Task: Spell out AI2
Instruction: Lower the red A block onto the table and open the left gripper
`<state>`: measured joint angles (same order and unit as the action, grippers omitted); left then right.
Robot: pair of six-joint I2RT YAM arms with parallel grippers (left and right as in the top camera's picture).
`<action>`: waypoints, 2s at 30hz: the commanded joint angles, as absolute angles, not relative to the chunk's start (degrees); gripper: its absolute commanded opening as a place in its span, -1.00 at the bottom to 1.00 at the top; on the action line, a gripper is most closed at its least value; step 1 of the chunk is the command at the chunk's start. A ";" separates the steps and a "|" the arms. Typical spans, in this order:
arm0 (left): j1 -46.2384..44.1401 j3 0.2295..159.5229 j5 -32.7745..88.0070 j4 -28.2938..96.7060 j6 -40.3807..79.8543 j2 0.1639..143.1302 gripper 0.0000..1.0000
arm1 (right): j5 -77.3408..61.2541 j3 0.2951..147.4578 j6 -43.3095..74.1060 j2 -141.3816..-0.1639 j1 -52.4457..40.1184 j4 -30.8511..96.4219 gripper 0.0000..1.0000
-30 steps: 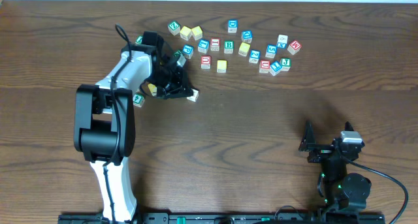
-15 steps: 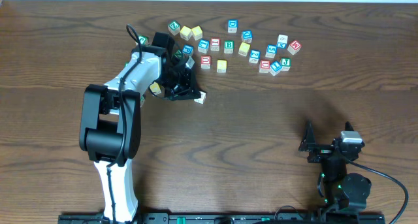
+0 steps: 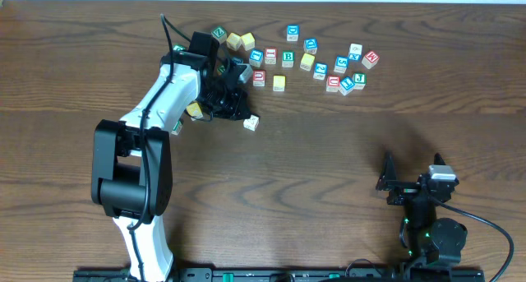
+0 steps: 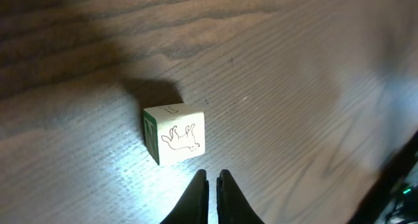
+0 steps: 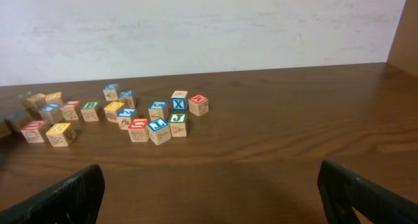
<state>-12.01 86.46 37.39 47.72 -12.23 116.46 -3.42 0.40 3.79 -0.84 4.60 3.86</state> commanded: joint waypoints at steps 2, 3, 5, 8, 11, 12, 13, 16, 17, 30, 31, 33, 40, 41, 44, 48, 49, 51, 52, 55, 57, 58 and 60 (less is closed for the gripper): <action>-12.03 85.32 36.84 47.86 -19.79 116.49 -0.85 | -3.55 0.32 3.33 -0.51 4.62 4.10 0.99; -12.03 85.32 36.84 47.77 -20.53 116.64 -0.85 | -3.55 0.32 3.33 -0.51 4.62 4.10 0.98; -12.03 85.32 35.46 46.94 -21.17 117.36 -0.85 | -3.55 0.32 3.33 -0.51 4.62 4.10 0.98; -12.03 85.32 34.65 45.50 -21.17 118.72 -0.85 | -3.55 0.32 3.33 -0.51 4.62 4.08 0.99; -12.03 85.32 34.70 44.36 -20.49 120.09 -0.85 | -3.55 0.32 3.33 -0.51 4.62 4.08 0.99; -12.03 85.32 34.70 44.29 -20.38 120.18 -0.85 | -3.55 0.32 3.33 -0.51 4.62 4.10 0.99; -12.03 85.32 34.68 44.25 -20.27 120.18 -0.85 | -3.55 0.32 3.33 -0.51 4.62 4.10 0.98; -12.03 85.32 34.48 44.05 -20.25 120.18 -0.85 | -3.55 0.32 3.33 -0.51 4.62 4.08 0.99; -12.03 85.32 34.09 43.99 -20.03 120.18 -0.85 | -3.55 0.32 3.33 -0.51 4.62 4.10 0.99; -12.53 85.27 31.68 41.45 -17.72 121.34 -0.85 | -3.55 0.32 3.33 -0.51 4.62 4.10 0.98; -12.64 85.27 31.66 41.43 -17.72 121.36 -0.85 | -3.55 0.32 3.33 -0.51 4.62 4.10 0.99; -12.75 85.27 31.66 41.45 -17.72 121.36 -0.86 | -3.55 0.32 3.33 -0.51 4.62 4.10 0.99; -12.84 85.23 31.42 41.43 -17.76 122.15 -0.85 | -3.55 0.32 3.33 -0.51 4.62 4.10 0.98; -12.84 85.23 31.42 41.45 -17.76 122.26 -0.85 | -3.55 0.32 3.33 -0.51 4.62 4.10 0.99; -12.84 85.23 30.37 41.52 -17.74 122.48 -0.85 | -3.55 0.32 3.33 -0.51 4.62 4.08 0.98; -12.84 85.23 28.40 41.58 -17.72 122.48 -0.85 | -3.55 0.32 3.33 -0.51 4.62 4.08 0.99; -12.84 85.23 27.83 41.67 -17.72 122.48 -0.85 | -3.55 0.32 3.33 -0.51 4.62 4.08 0.98; -12.84 85.23 27.35 41.98 -17.72 122.48 -0.85 | -3.55 0.32 3.33 -0.51 4.62 4.08 0.98; -12.84 85.21 27.35 42.15 -17.72 122.50 -0.85 | -3.55 0.32 3.33 -0.51 4.62 4.08 0.98; -12.84 84.51 27.05 42.00 -17.72 122.50 -0.85 | -3.55 0.32 3.33 -0.51 4.62 4.10 0.99; -12.84 83.66 25.76 41.58 -17.69 122.50 -0.85 | -3.55 0.32 3.33 -0.51 4.62 4.10 0.98; -12.84 83.09 25.36 41.30 -17.67 122.50 -0.85 | -3.55 0.32 3.33 -0.51 4.62 4.08 0.98; -12.84 81.80 24.18 40.38 -17.21 122.50 -0.85 | -3.55 0.32 3.33 -0.51 4.62 4.08 0.98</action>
<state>-12.86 85.36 30.96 40.95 -17.80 120.62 -3.42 0.40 3.79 -0.84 4.60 3.86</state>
